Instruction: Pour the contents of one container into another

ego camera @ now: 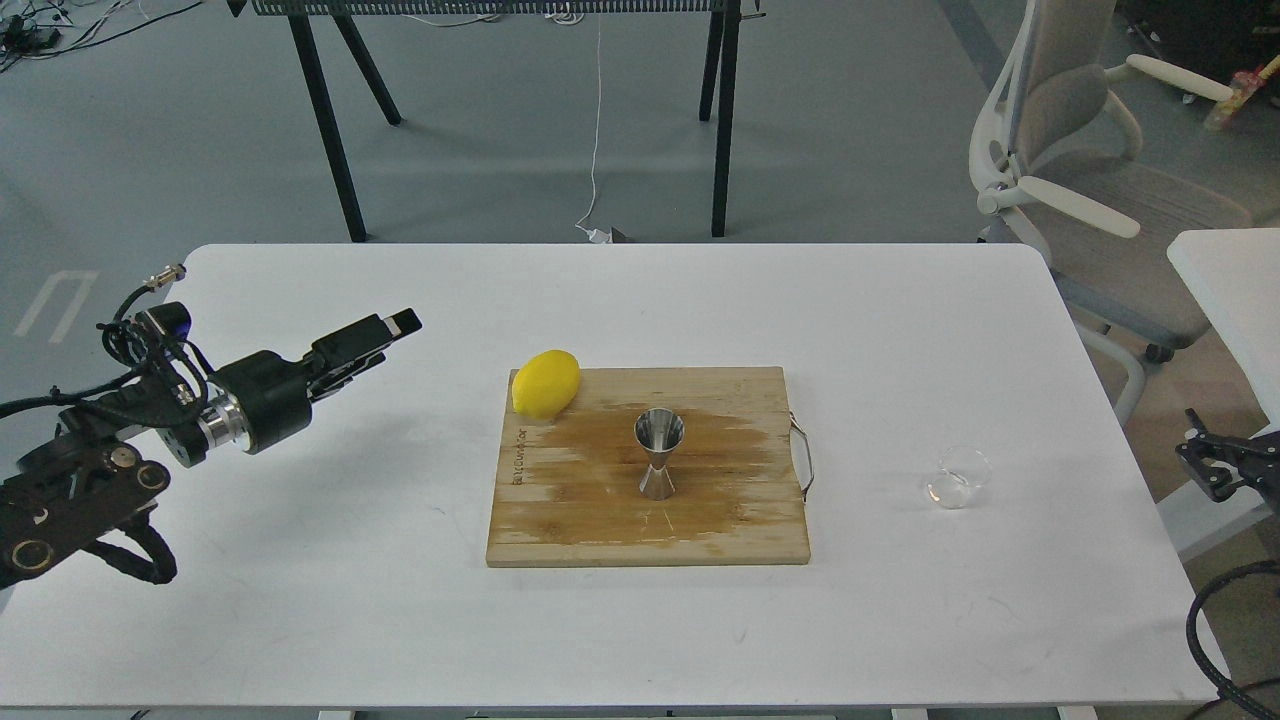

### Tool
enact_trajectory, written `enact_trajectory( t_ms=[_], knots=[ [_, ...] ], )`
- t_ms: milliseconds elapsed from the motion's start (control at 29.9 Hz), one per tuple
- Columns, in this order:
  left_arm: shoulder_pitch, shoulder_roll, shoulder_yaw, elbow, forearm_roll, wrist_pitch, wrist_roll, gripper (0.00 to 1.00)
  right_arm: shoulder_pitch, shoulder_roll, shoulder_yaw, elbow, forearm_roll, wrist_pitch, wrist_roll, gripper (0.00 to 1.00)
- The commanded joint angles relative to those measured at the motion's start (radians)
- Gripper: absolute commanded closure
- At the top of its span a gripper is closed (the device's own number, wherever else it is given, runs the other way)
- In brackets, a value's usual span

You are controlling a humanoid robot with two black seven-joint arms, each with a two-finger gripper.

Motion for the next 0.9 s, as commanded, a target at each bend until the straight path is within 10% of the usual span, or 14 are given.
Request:
enact_trajectory(
  t_ms=[0,501,869],
  knots=[
    [-0.021,0.04,-0.019,0.115,-0.22,-0.079,0.0,0.01,-0.02,-0.056,-0.005,0.095,0.007,0.0,-0.002,0.0],
    [-0.028,0.021,-0.015,0.324,-0.618,-0.079,0.0,0.01,-0.401,-0.221,0.006,0.755,0.461,0.0,0.009,0.0],
    [-0.022,-0.006,-0.013,0.336,-0.618,-0.079,0.0,0.01,-0.59,-0.24,-0.011,0.868,0.503,0.0,0.03,0.01]
  ],
)
